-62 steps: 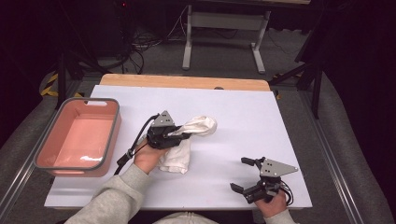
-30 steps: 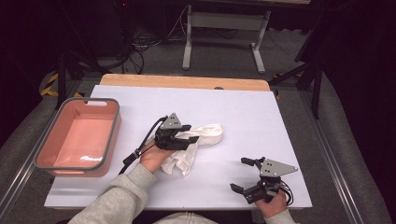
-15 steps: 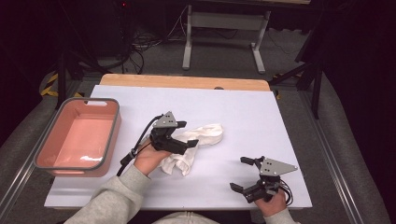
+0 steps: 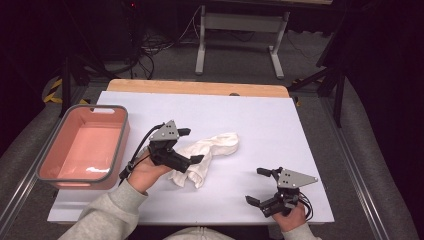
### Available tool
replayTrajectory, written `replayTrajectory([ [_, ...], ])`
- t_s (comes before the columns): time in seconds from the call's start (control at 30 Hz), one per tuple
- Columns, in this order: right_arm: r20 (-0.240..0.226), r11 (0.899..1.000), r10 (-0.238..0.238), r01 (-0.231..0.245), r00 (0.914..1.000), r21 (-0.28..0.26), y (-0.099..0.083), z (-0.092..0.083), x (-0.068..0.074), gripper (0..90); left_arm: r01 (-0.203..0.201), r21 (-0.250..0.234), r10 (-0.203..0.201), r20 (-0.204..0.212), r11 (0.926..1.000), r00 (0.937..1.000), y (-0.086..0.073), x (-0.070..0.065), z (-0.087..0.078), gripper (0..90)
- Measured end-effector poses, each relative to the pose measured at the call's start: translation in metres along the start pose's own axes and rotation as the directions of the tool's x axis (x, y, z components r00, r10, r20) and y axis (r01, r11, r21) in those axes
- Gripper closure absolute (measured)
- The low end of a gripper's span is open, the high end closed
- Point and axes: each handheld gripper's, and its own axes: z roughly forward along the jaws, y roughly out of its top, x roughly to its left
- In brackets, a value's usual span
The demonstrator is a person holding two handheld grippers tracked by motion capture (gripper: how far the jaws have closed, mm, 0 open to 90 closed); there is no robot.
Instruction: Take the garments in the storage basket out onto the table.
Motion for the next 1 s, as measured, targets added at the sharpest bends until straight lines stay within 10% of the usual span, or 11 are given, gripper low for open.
replayTrajectory([
  [1.0,0.003,1.0,0.001,-0.001,1.0,0.0,0.0,0.0,0.001,0.7,0.132,-0.055,-0.135,-0.048,0.9897,0.9897,-0.08,-0.001,-0.056,1.7],
])
